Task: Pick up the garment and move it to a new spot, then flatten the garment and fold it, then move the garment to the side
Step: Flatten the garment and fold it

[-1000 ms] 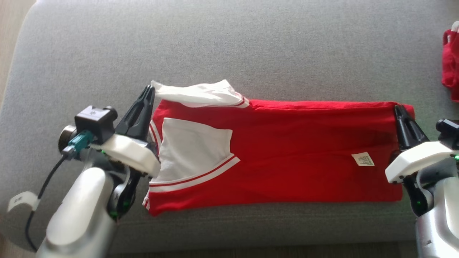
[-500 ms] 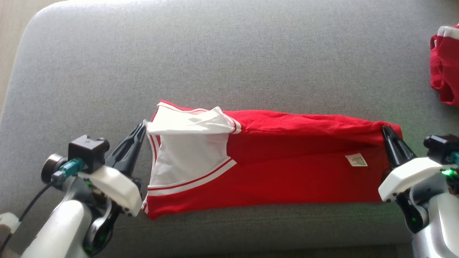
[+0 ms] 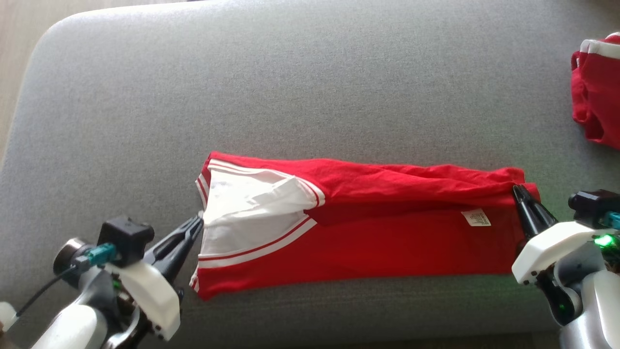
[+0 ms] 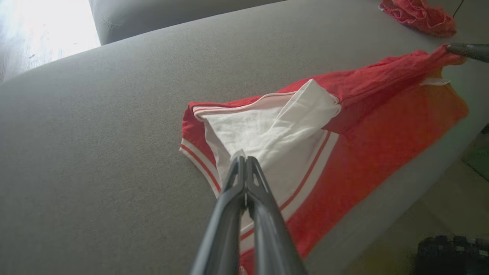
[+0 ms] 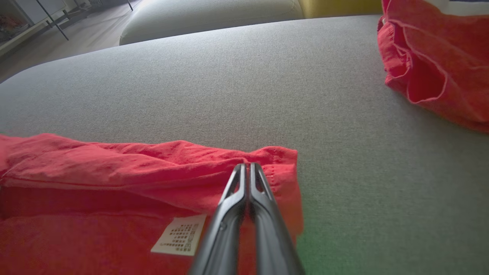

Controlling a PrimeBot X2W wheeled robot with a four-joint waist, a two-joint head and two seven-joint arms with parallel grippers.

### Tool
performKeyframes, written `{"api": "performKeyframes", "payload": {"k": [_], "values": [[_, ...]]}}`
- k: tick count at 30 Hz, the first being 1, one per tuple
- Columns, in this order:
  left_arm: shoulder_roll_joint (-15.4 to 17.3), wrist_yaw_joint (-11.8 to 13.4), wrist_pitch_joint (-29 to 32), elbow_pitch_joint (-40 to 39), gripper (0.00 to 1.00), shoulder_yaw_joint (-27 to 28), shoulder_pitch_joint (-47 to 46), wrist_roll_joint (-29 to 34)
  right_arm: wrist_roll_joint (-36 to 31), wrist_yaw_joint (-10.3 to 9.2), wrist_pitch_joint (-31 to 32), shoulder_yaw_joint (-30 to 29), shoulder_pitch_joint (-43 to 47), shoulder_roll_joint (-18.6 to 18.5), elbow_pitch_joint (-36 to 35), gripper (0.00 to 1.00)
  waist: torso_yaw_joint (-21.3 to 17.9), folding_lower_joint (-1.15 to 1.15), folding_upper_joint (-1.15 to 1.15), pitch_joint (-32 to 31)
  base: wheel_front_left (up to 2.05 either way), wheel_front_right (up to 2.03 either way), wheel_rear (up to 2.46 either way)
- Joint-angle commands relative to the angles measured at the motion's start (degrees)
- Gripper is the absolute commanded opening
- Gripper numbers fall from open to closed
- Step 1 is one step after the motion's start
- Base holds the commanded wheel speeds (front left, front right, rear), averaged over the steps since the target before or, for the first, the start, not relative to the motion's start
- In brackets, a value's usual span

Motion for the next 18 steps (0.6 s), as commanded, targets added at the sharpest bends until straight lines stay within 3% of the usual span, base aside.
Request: {"api": "performKeyframes", "payload": {"k": [1,9,15,16,17,18], "values": [[2.78,-0.45,0.39,-2.42,0.00,2.67,-1.37,-0.46,0.43,-0.01,0.28,1.18,0.37,-1.41,-2.15,0.00,0.00,0.00,0.00,-0.11,0.00,0.00,0.00],[6.24,-1.48,3.45,-4.89,0.00,1.65,1.50,-2.50,0.97,-0.01,1.80,1.85,1.67,-1.80,-2.38,0.00,-0.13,0.00,0.00,-1.21,0.00,0.00,0.00],[6.80,-1.69,4.60,-5.57,0.00,0.67,2.78,-3.42,1.66,-0.01,3.26,2.23,2.23,-2.04,-2.50,0.00,-0.33,0.00,0.00,-1.78,0.00,0.00,0.00],[6.77,-1.73,4.78,-5.55,0.00,0.39,2.91,-3.52,1.94,-0.01,3.54,2.26,2.24,-2.00,-2.50,0.31,-0.36,0.00,0.00,-1.80,0.00,0.00,0.00],[6.75,-1.79,5.04,-5.46,0.00,0.08,3.06,-3.69,2.22,-0.01,3.83,2.24,2.24,-1.93,-2.48,1.00,-0.40,0.00,0.00,-1.82,0.00,0.00,0.00],[6.75,-1.85,5.44,-5.31,0.00,-0.25,3.23,-3.94,2.57,-0.01,4.22,2.19,2.25,-1.81,-2.43,1.00,-0.42,0.00,0.00,-1.85,0.00,0.00,0.00]]}}
